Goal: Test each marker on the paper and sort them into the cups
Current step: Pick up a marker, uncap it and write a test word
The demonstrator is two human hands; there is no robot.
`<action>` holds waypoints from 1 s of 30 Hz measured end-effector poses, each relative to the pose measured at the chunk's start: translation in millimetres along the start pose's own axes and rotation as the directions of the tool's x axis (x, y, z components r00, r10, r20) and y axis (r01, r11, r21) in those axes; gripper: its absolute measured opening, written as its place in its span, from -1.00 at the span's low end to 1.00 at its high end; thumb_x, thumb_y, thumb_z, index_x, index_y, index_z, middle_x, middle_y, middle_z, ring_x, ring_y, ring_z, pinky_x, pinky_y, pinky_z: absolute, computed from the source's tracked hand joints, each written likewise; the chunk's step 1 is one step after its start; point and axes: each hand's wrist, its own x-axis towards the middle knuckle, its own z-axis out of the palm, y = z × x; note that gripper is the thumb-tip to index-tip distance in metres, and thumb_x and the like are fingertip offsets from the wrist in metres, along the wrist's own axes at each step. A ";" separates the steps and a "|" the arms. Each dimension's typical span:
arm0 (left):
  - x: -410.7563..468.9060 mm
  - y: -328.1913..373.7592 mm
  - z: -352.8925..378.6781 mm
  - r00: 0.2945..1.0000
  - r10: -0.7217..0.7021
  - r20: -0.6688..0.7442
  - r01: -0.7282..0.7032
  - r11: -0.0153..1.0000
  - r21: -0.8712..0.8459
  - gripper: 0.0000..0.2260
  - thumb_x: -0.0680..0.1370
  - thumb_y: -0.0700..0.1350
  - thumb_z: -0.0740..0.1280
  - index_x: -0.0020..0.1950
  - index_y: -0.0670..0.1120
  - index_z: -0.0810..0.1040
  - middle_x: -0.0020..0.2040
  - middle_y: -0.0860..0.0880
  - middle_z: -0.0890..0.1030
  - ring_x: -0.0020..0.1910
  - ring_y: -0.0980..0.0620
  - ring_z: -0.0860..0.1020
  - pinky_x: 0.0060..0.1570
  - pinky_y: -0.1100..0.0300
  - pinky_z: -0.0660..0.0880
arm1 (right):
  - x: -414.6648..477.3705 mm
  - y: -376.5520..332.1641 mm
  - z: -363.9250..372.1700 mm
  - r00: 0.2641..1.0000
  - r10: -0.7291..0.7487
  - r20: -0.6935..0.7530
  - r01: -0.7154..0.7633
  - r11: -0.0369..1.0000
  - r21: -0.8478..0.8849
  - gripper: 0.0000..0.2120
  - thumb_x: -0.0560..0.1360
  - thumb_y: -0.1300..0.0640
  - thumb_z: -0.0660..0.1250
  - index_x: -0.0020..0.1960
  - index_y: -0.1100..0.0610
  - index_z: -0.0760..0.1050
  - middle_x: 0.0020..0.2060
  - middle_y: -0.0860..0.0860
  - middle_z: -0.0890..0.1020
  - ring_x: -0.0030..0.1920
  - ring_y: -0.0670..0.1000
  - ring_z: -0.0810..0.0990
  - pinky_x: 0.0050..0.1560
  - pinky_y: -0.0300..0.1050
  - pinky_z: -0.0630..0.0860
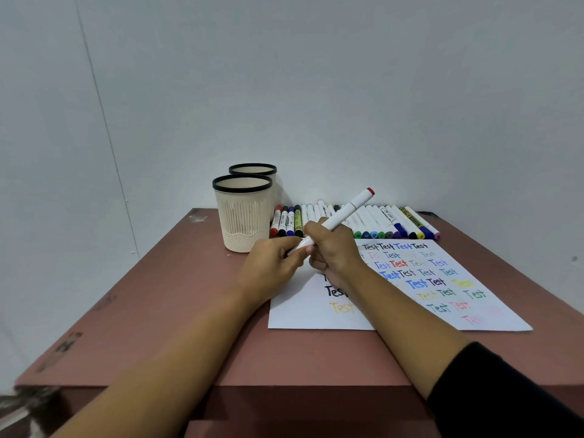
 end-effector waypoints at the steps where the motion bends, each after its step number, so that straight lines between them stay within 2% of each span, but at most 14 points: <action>1: 0.4 -0.1 0.1 1.000 0.000 -0.011 0.000 1.000 -0.006 -0.73 0.54 -0.09 0.32 -0.22 -0.28 0.56 -0.31 -0.24 0.59 -0.40 0.07 0.36 -0.41 0.28 0.23 | -0.8 -0.4 1.4 1.000 -0.001 0.003 0.001 1.000 0.015 -0.70 0.46 0.36 0.23 -0.36 0.13 0.24 -0.57 0.01 0.26 -0.63 -0.08 0.19 -0.59 -0.35 0.11; 5: 0.3 0.3 0.1 1.000 -0.004 -0.031 0.004 1.000 -0.029 -0.74 0.54 -0.10 0.32 -0.26 -0.26 0.57 -0.34 -0.25 0.57 -0.41 0.10 0.36 -0.43 0.29 0.22 | -4.6 -3.8 5.0 0.999 -0.013 0.032 0.012 0.999 0.043 -0.68 0.47 0.38 0.21 -0.38 0.14 0.22 -0.66 -0.07 0.27 -0.67 -0.12 0.21 -0.60 -0.35 0.11; 8: 1.5 1.2 1.2 0.998 -0.048 -0.041 0.044 0.995 -0.084 -0.79 0.53 -0.11 0.34 -0.18 -0.24 0.61 -0.36 -0.18 0.57 -0.46 0.16 0.36 -0.43 0.33 0.23 | -6.9 -5.1 4.1 0.999 -0.024 0.043 0.022 0.999 0.042 -0.69 0.51 0.33 0.25 -0.35 0.16 0.25 -0.66 -0.08 0.28 -0.69 -0.14 0.21 -0.63 -0.36 0.13; 12: 3.1 1.9 0.7 0.995 -0.054 -0.082 0.046 0.995 -0.091 -0.87 0.53 -0.12 0.34 0.03 -0.09 0.63 -0.32 0.10 0.55 -0.36 0.21 0.46 -0.33 0.42 0.31 | -7.0 -6.6 7.4 1.000 -0.028 0.011 0.028 0.999 0.017 -0.59 0.52 -0.04 0.33 -0.37 0.14 0.28 -0.63 -0.04 0.26 -0.65 -0.10 0.20 -0.59 -0.32 0.13; 15: 2.8 1.6 -0.6 0.992 -0.031 -0.123 0.024 0.998 -0.058 -0.78 0.52 -0.11 0.34 0.16 -0.04 0.60 -0.22 0.07 0.61 -0.28 0.16 0.53 -0.28 0.45 0.33 | -4.8 -10.3 7.6 1.000 0.023 -0.021 -0.022 0.997 0.073 -0.51 0.52 -0.21 0.23 -0.39 0.14 0.30 -0.60 0.01 0.27 -0.61 -0.07 0.20 -0.55 -0.30 0.14; 17: 3.5 1.8 -1.6 0.987 -0.032 -0.158 0.029 0.999 -0.026 -0.80 0.52 -0.11 0.35 0.12 -0.08 0.61 -0.27 0.08 0.57 -0.36 0.24 0.47 -0.33 0.47 0.31 | -1.8 -12.0 4.0 0.995 0.028 -0.094 -0.016 0.993 0.120 -0.54 0.55 -0.17 0.21 -0.36 0.15 0.35 -0.60 0.00 0.29 -0.61 -0.08 0.20 -0.56 -0.31 0.15; 20: 4.1 1.6 -2.1 0.984 -0.026 -0.176 0.020 0.999 -0.036 -0.85 0.52 -0.13 0.35 0.04 -0.11 0.62 -0.31 0.13 0.51 -0.39 0.32 0.44 -0.35 0.47 0.30 | 1.1 -11.9 -2.0 0.979 -0.014 -0.203 0.038 0.992 0.116 -0.67 0.57 0.00 0.22 -0.28 0.17 0.36 -0.62 -0.02 0.26 -0.64 -0.09 0.17 -0.58 -0.30 0.12; 22: 4.4 0.9 -2.4 0.983 -0.028 -0.184 0.021 0.999 -0.040 -0.84 0.52 -0.12 0.35 0.05 -0.11 0.62 -0.27 0.11 0.53 -0.36 0.34 0.45 -0.32 0.49 0.30 | 2.0 -10.2 -2.2 0.977 -0.038 -0.208 0.063 0.991 0.116 -0.70 0.57 0.06 0.22 -0.30 0.17 0.35 -0.63 -0.04 0.25 -0.64 -0.08 0.16 -0.56 -0.29 0.12; 27: 5.0 -0.5 -0.3 0.987 -0.032 -0.159 0.028 0.999 -0.026 -0.75 0.50 -0.11 0.38 0.16 -0.11 0.60 -0.21 0.06 0.56 -0.35 0.28 0.45 -0.28 0.54 0.29 | 2.4 -11.0 -0.6 0.978 -0.040 -0.205 0.062 0.993 0.098 -0.71 0.56 0.06 0.22 -0.28 0.19 0.38 -0.63 -0.02 0.29 -0.64 -0.07 0.17 -0.53 -0.26 0.15; 30: 5.6 -1.0 0.2 0.988 -0.022 -0.150 0.017 0.999 -0.032 -0.74 0.50 -0.11 0.38 0.17 -0.11 0.60 -0.22 0.01 0.59 -0.36 0.33 0.46 -0.30 0.51 0.30 | -0.5 -9.7 1.4 0.989 -0.033 -0.142 0.042 0.998 0.055 -0.68 0.56 0.07 0.24 -0.32 0.18 0.37 -0.59 0.01 0.30 -0.61 -0.07 0.17 -0.54 -0.28 0.14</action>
